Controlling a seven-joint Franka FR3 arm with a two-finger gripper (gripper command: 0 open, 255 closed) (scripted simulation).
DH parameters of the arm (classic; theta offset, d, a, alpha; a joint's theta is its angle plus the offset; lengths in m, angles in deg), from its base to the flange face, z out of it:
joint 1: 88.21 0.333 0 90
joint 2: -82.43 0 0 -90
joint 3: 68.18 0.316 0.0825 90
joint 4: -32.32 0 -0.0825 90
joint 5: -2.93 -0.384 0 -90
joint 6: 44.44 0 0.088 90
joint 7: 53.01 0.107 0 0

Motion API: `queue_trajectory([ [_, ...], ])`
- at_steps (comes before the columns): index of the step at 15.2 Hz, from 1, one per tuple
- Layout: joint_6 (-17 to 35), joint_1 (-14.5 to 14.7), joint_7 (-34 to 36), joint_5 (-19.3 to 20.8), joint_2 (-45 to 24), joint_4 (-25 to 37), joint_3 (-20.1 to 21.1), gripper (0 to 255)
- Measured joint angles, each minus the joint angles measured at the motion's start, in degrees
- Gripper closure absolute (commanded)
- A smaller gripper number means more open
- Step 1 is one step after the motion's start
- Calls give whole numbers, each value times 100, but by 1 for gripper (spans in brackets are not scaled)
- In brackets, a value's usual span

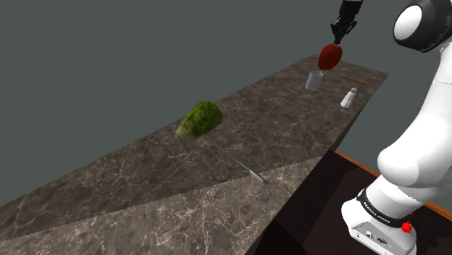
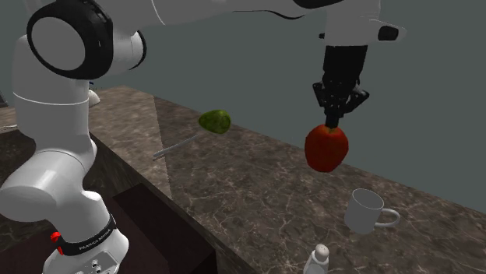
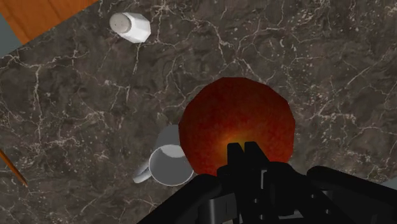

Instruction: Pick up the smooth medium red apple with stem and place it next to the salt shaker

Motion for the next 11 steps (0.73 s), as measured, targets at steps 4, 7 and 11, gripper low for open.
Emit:
queue_trajectory([
  [4, -29, -357, -452, -105, -234, 265, -125, 255],
  [7, -138, -723, -866, -223, -529, 677, -230, 255],
  [11, -398, -1193, -1302, -394, -1075, 1479, -304, 255],
])
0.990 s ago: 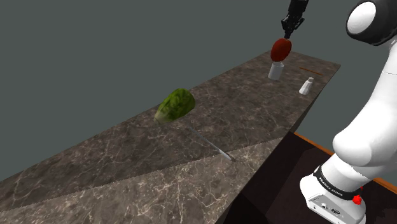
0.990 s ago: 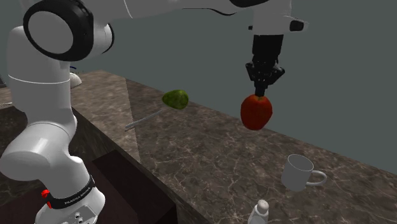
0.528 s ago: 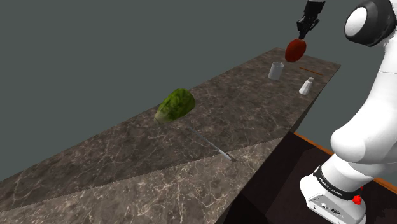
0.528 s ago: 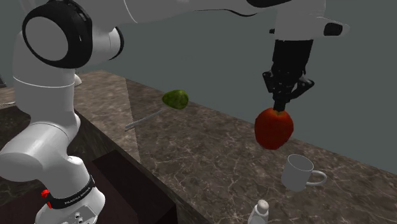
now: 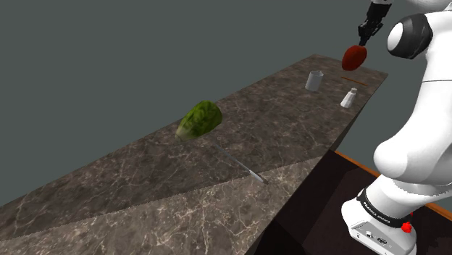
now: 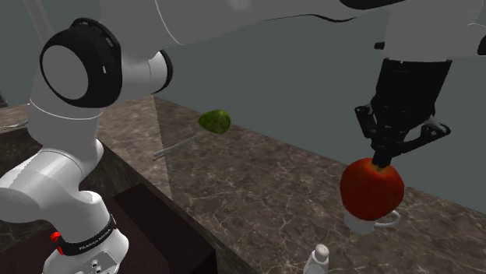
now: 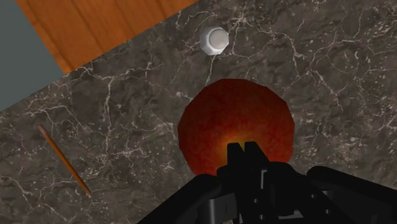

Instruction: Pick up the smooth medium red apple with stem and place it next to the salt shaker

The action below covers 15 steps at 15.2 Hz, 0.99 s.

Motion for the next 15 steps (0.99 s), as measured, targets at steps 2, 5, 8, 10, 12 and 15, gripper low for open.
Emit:
queue_trajectory([
  [2, -294, -360, -248, -128, -464, 771, -17, 255],
  [5, -214, -474, -359, -163, -608, 822, -22, 255],
  [8, 138, -418, -394, -134, -453, 310, -38, 255],
  [10, 407, -345, -385, -103, -300, -111, -47, 255],
  [12, 599, -313, -387, -91, -245, -360, -49, 255],
  [15, 884, -273, -400, -73, -151, -739, -56, 255],
])
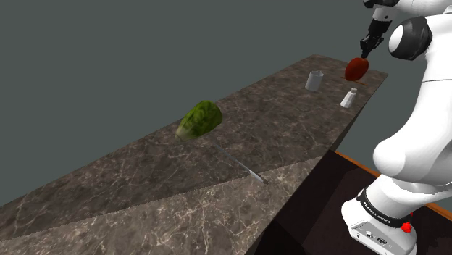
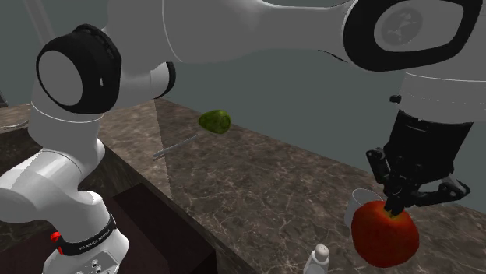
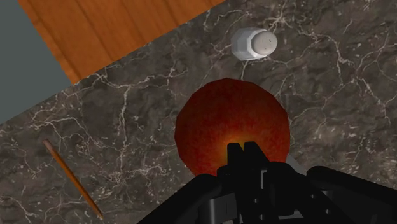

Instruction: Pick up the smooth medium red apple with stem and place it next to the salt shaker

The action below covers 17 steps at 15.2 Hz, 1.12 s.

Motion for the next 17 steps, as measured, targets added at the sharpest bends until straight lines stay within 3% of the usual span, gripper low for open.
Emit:
queue_trajectory([
  [17, 1411, 135, -27, 13, 133, -1554, 11, 255],
])
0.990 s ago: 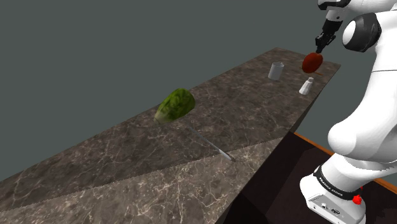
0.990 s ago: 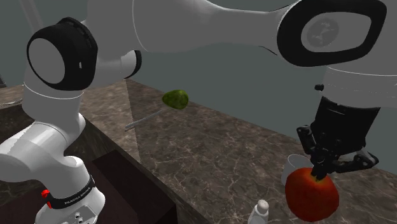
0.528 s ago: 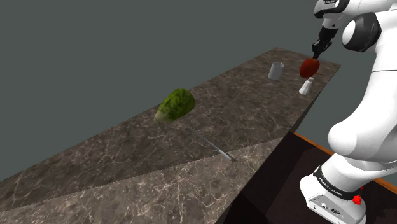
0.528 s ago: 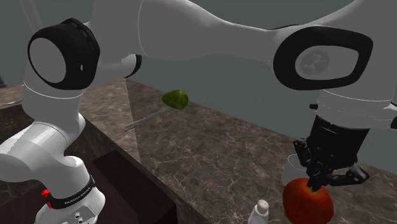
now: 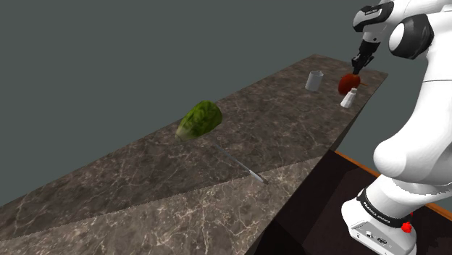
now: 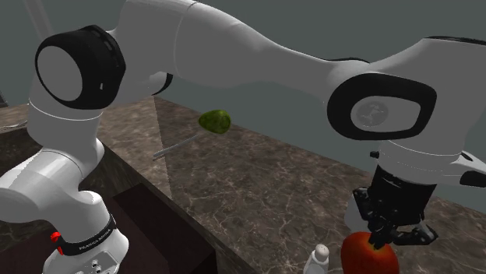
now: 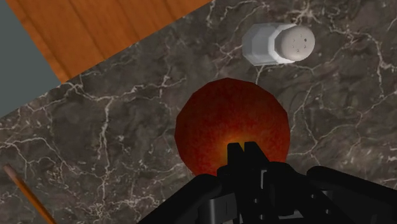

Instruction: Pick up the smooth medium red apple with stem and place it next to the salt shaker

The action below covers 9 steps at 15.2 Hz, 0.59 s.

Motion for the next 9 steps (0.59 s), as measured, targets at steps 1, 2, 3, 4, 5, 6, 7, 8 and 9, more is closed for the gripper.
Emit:
queue_trajectory([
  [1, 73, 7, 2, -2, -5, -68, 3, 255],
  [2, 138, 14, 5, -5, -16, -122, 6, 255],
  [3, 173, 22, 12, -5, -18, -157, 9, 255],
  [4, 194, 24, 11, -5, -16, -178, 9, 255],
  [5, 205, 23, 9, -6, -17, -188, 9, 255],
  [6, 210, 22, 8, -6, -18, -191, 9, 255],
  [7, 213, 21, 7, -7, -19, -193, 9, 255],
  [8, 214, 21, 7, -7, -19, -193, 9, 255],
  [9, 215, 21, 7, -7, -20, -194, 9, 255],
])
